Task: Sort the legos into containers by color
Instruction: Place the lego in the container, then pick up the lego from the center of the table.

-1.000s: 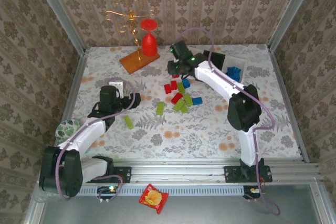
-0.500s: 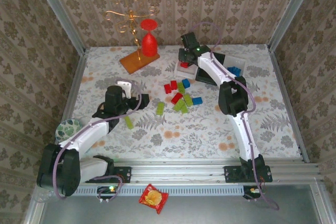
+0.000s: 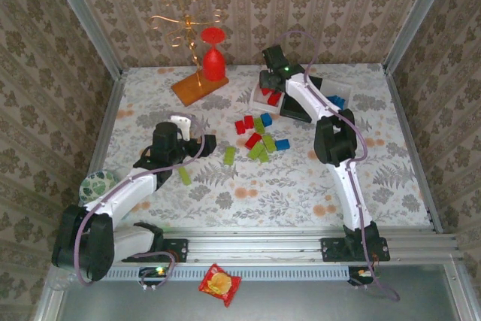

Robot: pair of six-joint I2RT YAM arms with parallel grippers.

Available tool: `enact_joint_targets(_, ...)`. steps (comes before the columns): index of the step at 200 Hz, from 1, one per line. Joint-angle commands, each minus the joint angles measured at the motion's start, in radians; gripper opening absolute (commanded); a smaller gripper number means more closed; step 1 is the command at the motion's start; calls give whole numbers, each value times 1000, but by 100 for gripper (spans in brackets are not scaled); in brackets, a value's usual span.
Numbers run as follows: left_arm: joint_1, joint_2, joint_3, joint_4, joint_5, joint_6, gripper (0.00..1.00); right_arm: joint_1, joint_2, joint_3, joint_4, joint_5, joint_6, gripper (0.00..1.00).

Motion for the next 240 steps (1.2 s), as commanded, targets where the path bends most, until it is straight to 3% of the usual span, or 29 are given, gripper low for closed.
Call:
enact_joint_targets(1,-5,1,35,-19,13,-1,92,5,-154,-67,-9,17,-31,61)
enact_joint_targets(42,-4,27,30,5,110,-8,94,120,-495,-626,217,-9,-67,72)
enact_joint_targets(66,2,61,36,30,151,-21,94,172,-588,-792,233,-32,-55,75)
enact_joint_targets(95,8,70,40,36,154,-24,94,214,-612,-869,173,33,-71,76)
enact_joint_targets(121,8,65,44,18,147,-10,94,218,-603,-906,140,-58,-61,76)
enact_joint_targets(202,8,59,32,10,149,3,94,248,-475,-832,107,-125,2,70)
enact_joint_targets(240,7,52,31,-8,145,-3,94,255,-441,-792,21,-91,-42,70)
